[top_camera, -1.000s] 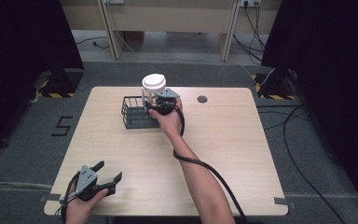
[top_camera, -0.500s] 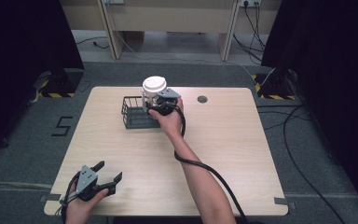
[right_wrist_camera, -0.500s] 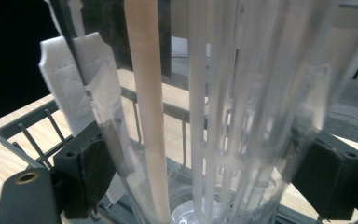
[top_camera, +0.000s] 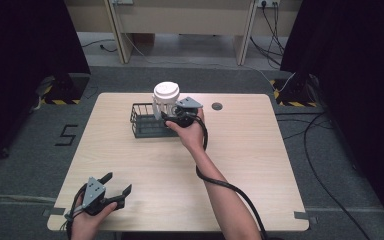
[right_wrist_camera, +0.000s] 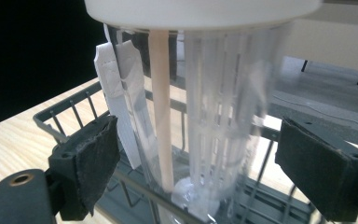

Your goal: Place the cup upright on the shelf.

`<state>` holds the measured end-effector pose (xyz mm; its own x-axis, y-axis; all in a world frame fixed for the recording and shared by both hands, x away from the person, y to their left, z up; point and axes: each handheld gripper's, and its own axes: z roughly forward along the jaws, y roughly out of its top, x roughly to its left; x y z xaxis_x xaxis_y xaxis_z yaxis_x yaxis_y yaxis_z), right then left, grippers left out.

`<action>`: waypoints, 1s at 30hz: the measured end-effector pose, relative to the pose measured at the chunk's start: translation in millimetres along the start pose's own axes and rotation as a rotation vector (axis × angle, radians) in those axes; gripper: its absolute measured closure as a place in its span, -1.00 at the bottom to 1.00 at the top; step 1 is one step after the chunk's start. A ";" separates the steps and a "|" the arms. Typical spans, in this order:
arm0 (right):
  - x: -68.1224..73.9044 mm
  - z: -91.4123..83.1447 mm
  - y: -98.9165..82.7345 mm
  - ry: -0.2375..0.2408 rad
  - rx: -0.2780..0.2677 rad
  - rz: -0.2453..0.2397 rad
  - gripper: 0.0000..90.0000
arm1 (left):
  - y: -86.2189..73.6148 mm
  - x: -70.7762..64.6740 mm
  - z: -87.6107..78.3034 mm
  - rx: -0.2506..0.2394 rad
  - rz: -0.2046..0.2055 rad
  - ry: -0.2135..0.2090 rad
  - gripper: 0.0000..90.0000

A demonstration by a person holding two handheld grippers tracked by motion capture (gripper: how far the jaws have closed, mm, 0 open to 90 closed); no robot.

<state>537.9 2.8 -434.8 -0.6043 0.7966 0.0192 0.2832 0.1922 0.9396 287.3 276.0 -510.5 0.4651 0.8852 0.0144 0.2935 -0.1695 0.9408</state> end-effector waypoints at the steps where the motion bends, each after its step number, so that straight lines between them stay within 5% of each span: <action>1: -1.0 -2.8 0.1 -0.001 -0.001 0.002 -0.68 | 0.1 0.1 -0.1 0.002 0.002 0.000 -0.63; 30: -10.9 -54.7 -11.1 0.032 0.015 -0.006 -0.65 | -0.8 0.3 0.0 0.010 -0.001 0.007 -0.63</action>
<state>500.6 -39.4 -426.7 -0.6294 0.7767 0.0245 0.2903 0.2058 0.9345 287.2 276.4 -511.3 0.4587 0.8885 0.0159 0.3023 -0.1728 0.9374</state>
